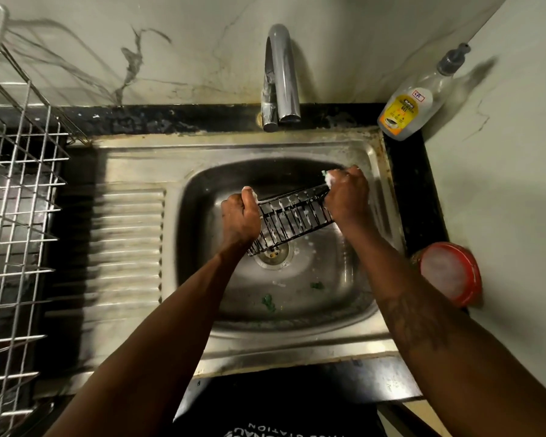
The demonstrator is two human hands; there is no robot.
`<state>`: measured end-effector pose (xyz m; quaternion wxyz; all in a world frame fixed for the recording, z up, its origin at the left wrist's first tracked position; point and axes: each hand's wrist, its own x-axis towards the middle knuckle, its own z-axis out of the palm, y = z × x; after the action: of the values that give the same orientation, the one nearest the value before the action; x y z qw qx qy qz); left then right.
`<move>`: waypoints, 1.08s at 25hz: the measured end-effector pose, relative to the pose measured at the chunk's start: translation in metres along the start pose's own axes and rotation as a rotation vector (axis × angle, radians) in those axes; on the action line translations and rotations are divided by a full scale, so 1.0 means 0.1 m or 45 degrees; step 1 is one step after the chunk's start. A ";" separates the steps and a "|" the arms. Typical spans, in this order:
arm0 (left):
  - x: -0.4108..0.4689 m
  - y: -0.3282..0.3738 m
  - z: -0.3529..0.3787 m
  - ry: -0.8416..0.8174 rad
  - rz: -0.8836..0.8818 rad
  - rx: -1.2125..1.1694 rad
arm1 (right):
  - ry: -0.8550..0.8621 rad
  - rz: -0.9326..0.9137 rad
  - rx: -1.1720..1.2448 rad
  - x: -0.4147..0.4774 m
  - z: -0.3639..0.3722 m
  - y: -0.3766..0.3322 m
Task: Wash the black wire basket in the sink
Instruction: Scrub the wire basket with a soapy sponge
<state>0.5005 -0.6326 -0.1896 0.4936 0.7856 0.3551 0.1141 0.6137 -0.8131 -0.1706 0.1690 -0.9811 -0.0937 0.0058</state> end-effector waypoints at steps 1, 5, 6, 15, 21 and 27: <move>0.01 0.02 0.00 0.005 0.025 -0.003 | 0.020 0.081 0.004 0.05 0.00 0.00; 0.00 0.13 -0.04 0.051 0.014 -0.005 | -0.043 -0.164 0.102 -0.34 0.03 -0.43; 0.00 0.10 -0.04 0.063 0.012 0.002 | -0.058 -0.301 0.130 -0.49 0.07 -0.47; -0.08 0.15 -0.07 0.071 -0.029 -0.030 | 0.017 0.319 0.090 0.16 -0.13 -0.13; -0.10 0.11 -0.09 0.003 0.039 0.022 | -0.087 -0.581 0.256 -0.81 0.06 -0.95; -0.13 0.19 -0.09 0.067 -0.123 -0.062 | -0.059 -0.133 0.259 -0.33 0.00 -0.55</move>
<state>0.4946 -0.6400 -0.1662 0.5079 0.7520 0.4028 0.1193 0.5709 -0.7688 -0.1529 0.2655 -0.9523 -0.1475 0.0290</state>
